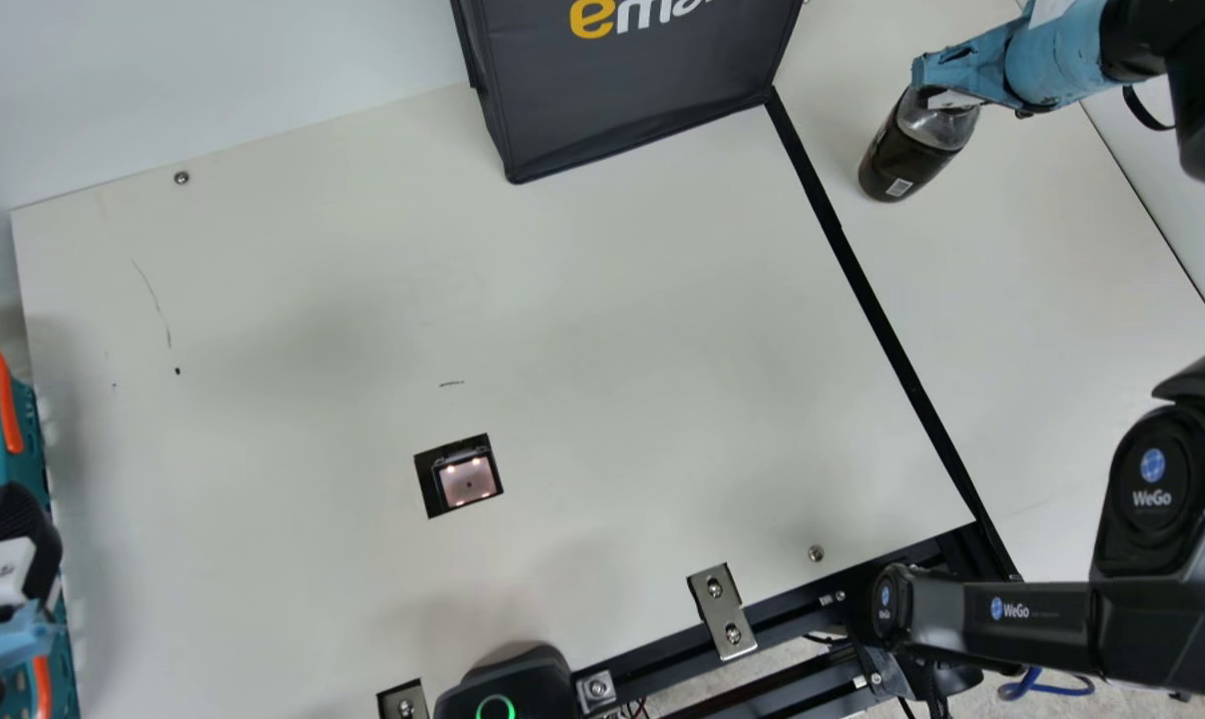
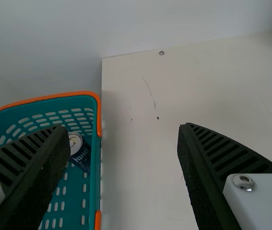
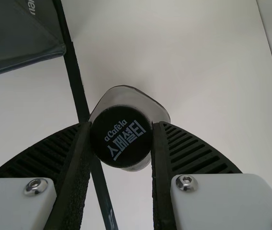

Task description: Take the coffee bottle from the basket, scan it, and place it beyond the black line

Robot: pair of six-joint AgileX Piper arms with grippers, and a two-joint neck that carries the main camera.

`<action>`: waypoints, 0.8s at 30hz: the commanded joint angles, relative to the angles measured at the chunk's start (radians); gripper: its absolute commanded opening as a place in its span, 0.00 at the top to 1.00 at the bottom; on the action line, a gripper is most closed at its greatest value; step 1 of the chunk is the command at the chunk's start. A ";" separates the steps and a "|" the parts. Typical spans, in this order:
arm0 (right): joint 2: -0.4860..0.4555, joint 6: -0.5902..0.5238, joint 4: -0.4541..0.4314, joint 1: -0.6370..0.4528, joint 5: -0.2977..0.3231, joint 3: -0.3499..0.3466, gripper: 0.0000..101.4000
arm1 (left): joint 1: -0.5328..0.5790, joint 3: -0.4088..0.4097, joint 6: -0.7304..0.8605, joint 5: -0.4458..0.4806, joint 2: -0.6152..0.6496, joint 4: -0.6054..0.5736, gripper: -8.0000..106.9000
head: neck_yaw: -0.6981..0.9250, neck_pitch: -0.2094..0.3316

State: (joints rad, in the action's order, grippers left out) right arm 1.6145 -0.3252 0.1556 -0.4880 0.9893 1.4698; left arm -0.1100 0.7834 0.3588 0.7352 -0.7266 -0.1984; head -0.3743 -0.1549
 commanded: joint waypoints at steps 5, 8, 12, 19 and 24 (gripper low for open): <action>0.020 -0.011 -0.005 0.009 -0.001 0.018 0.64 | 0.000 0.000 0.000 0.000 0.000 0.000 0.15 | -0.002 0.017; 0.028 -0.014 -0.007 0.013 0.000 0.026 0.62 | 0.000 0.000 0.000 0.000 0.000 0.000 0.15 | -0.002 0.017; 0.037 -0.016 -0.009 0.018 0.003 0.037 0.51 | 0.000 0.000 0.000 0.000 0.000 0.000 0.15 | -0.002 0.017; 0.047 -0.020 -0.010 0.024 0.007 0.048 0.28 | 0.000 0.000 0.000 0.000 0.000 0.000 0.15 | -0.002 0.017; 0.052 -0.021 -0.010 0.026 0.008 0.052 0.11 | 0.000 0.000 0.000 0.000 0.000 0.000 0.15 | -0.002 0.017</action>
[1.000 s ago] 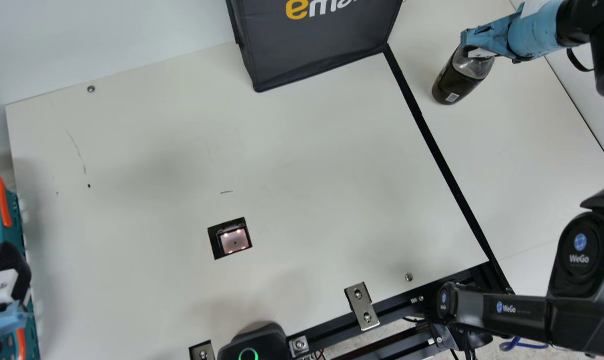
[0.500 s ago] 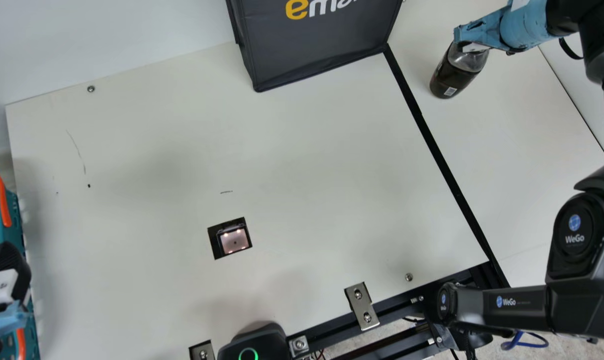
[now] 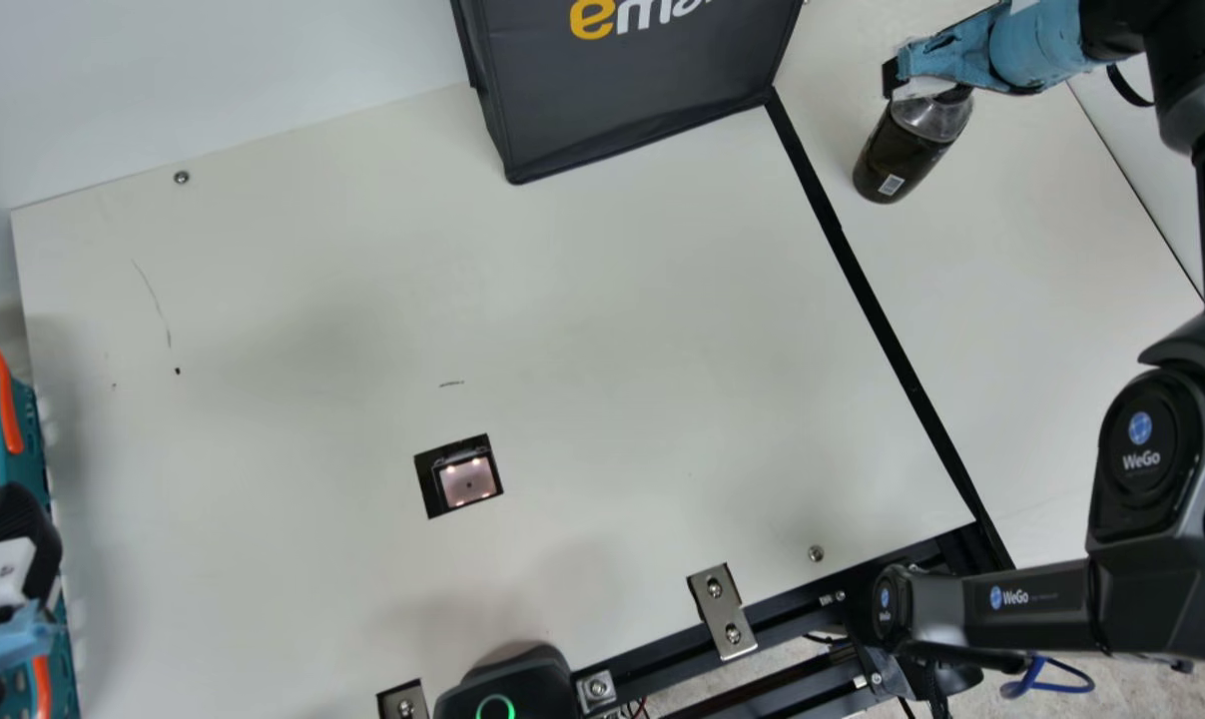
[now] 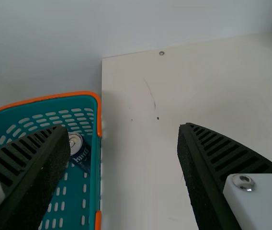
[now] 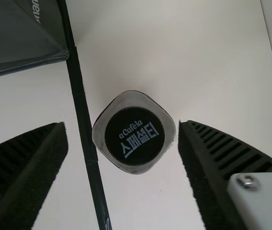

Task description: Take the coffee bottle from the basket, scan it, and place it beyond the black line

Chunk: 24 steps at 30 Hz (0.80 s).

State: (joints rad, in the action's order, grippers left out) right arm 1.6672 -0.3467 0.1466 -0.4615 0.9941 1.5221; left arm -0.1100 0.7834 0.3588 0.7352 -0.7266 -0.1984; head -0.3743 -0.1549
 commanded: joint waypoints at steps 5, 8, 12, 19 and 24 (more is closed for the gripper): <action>0.003 0.000 -0.001 0.000 0.005 0.006 0.10 | 0.000 0.000 0.000 0.000 0.000 0.000 0.15 | -0.002 0.017; 0.004 -0.002 0.001 0.000 0.007 0.012 0.10 | 0.000 0.000 0.000 0.000 0.000 0.000 0.15 | -0.002 0.017; 0.002 -0.009 0.007 0.003 0.009 0.022 0.10 | 0.000 0.000 0.000 0.000 0.000 0.000 0.15 | -0.002 0.017; -0.004 -0.024 0.017 0.018 0.019 0.055 0.10 | 0.000 0.000 0.000 0.000 0.000 0.000 0.15 | -0.002 0.017; -0.007 -0.033 0.025 0.032 0.030 0.083 0.10 | 0.000 0.000 0.000 0.000 0.000 0.000 0.15 | -0.002 0.017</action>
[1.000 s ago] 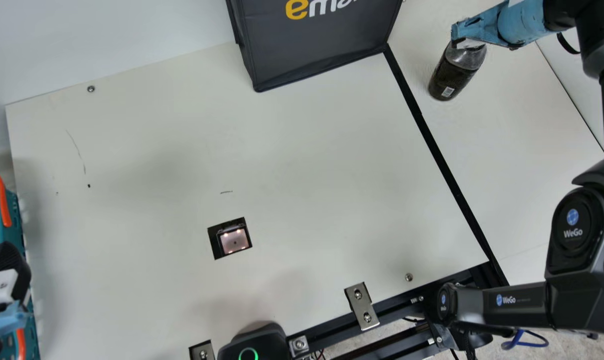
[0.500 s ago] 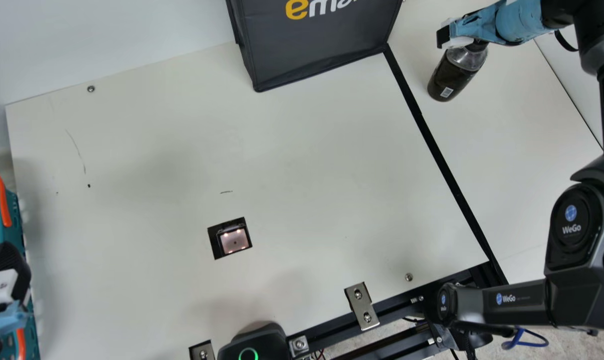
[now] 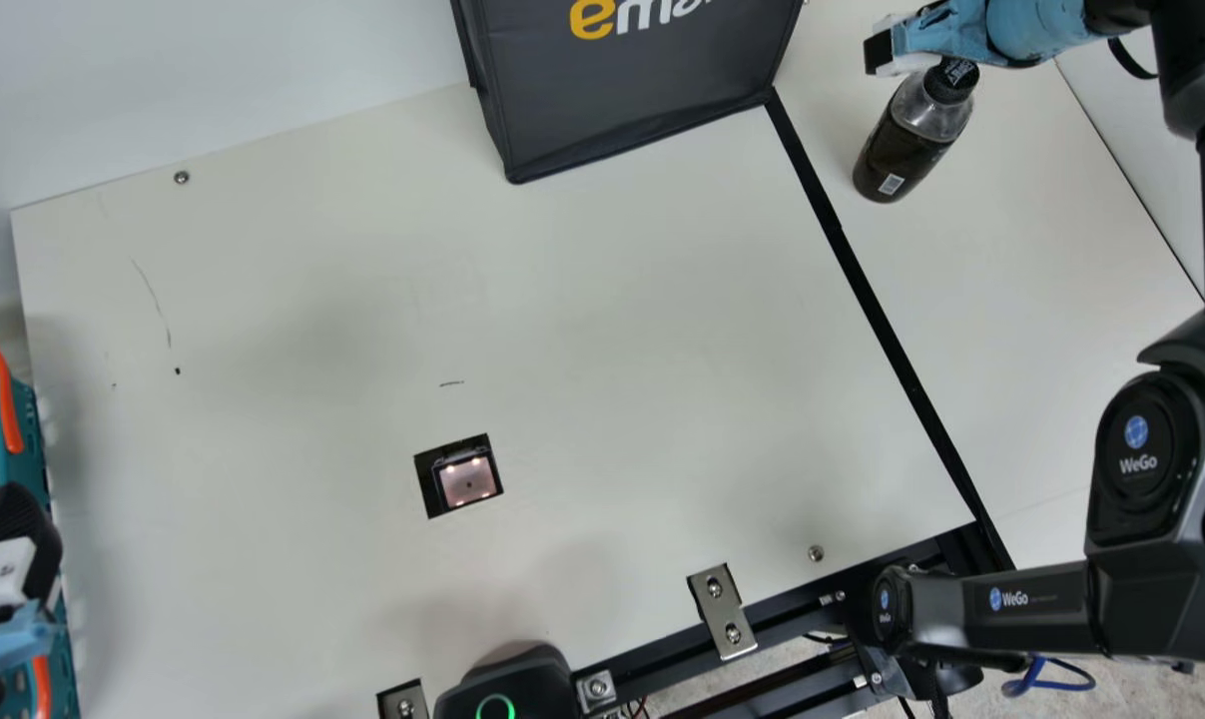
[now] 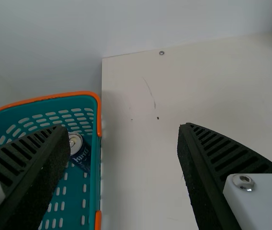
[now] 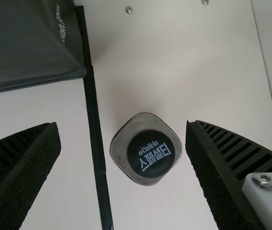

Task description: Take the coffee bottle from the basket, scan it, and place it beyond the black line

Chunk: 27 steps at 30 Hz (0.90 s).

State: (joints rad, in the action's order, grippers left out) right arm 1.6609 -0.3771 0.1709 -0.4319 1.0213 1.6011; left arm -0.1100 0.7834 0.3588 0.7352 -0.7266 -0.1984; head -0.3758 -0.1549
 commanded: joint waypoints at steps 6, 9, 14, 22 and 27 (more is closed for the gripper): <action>-0.010 -0.002 0.008 0.031 0.019 0.037 0.10 | 0.000 0.000 0.000 0.000 0.000 0.000 0.15 | -0.001 0.017; -0.017 0.006 0.011 0.051 0.026 0.051 0.10 | 0.000 0.000 0.000 0.000 0.000 0.000 0.15 | -0.001 0.017; -0.035 0.030 0.010 0.097 0.035 0.066 0.10 | 0.000 0.000 0.000 0.000 0.000 0.000 0.15 | -0.001 0.017; -0.078 0.083 -0.006 0.191 0.042 0.065 0.10 | 0.000 0.000 0.000 0.000 0.000 0.000 0.15 | -0.001 0.017; -0.107 0.121 -0.021 0.254 0.042 0.061 0.10 | 0.000 0.000 0.000 0.000 0.000 0.000 0.15 | -0.001 0.017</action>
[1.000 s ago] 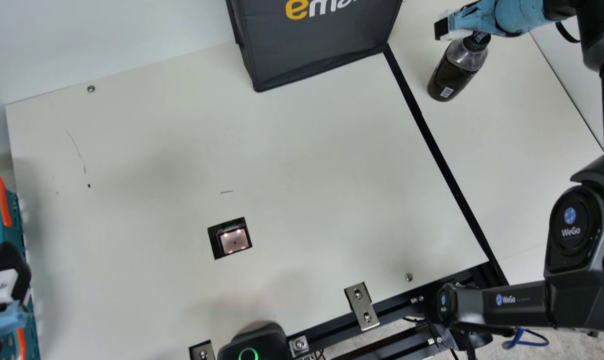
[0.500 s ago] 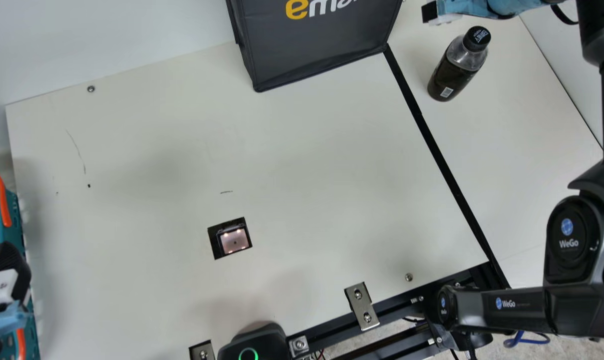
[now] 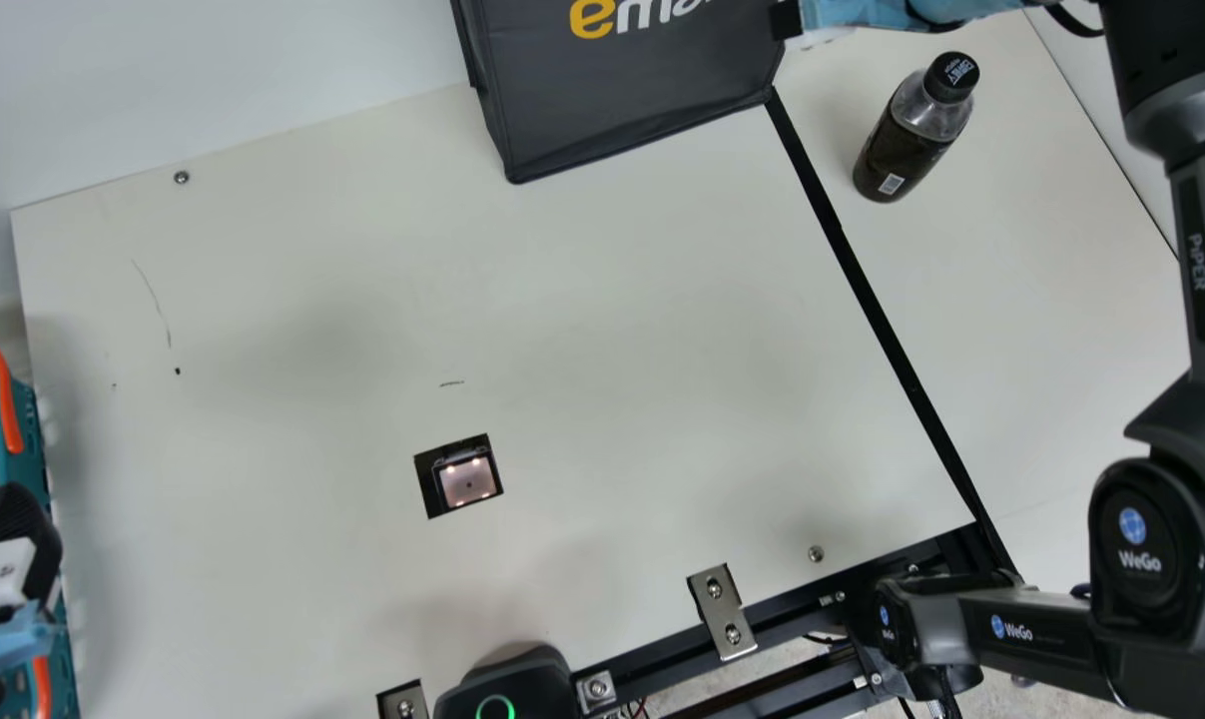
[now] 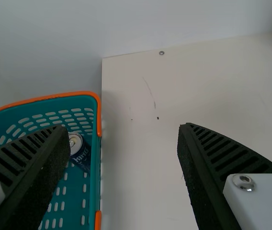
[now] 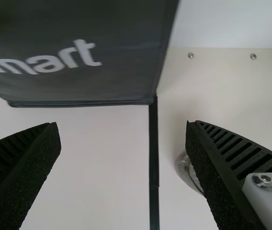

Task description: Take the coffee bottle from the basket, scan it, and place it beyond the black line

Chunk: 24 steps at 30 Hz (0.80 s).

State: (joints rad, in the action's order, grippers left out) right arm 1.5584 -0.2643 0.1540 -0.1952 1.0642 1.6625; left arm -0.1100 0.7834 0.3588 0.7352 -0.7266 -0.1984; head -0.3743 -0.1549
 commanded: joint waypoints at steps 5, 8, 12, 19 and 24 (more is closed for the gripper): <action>-0.031 0.042 -0.021 0.072 -0.001 -0.003 0.10 | 0.000 0.000 0.000 0.000 0.000 0.000 0.15 | -0.002 0.017; -0.047 0.061 -0.032 0.103 -0.001 -0.006 0.10 | 0.000 0.000 0.000 0.000 0.000 0.000 0.15 | -0.002 0.017; -0.069 0.083 -0.047 0.139 -0.001 -0.013 0.10 | 0.000 0.000 0.000 0.000 0.000 0.000 0.15 | -0.002 0.017; -0.114 0.111 -0.070 0.183 0.002 -0.029 0.10 | 0.000 0.000 0.000 0.000 0.000 0.000 0.15 | -0.002 0.017; -0.148 0.125 -0.080 0.204 0.005 -0.042 0.10 | 0.000 0.000 0.000 0.000 0.000 0.000 0.15 | -0.002 0.017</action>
State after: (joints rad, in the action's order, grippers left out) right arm 1.4137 -0.1409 0.0753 0.0070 1.0718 1.6228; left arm -0.1100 0.7834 0.3588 0.7352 -0.7266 -0.1984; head -0.3758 -0.1549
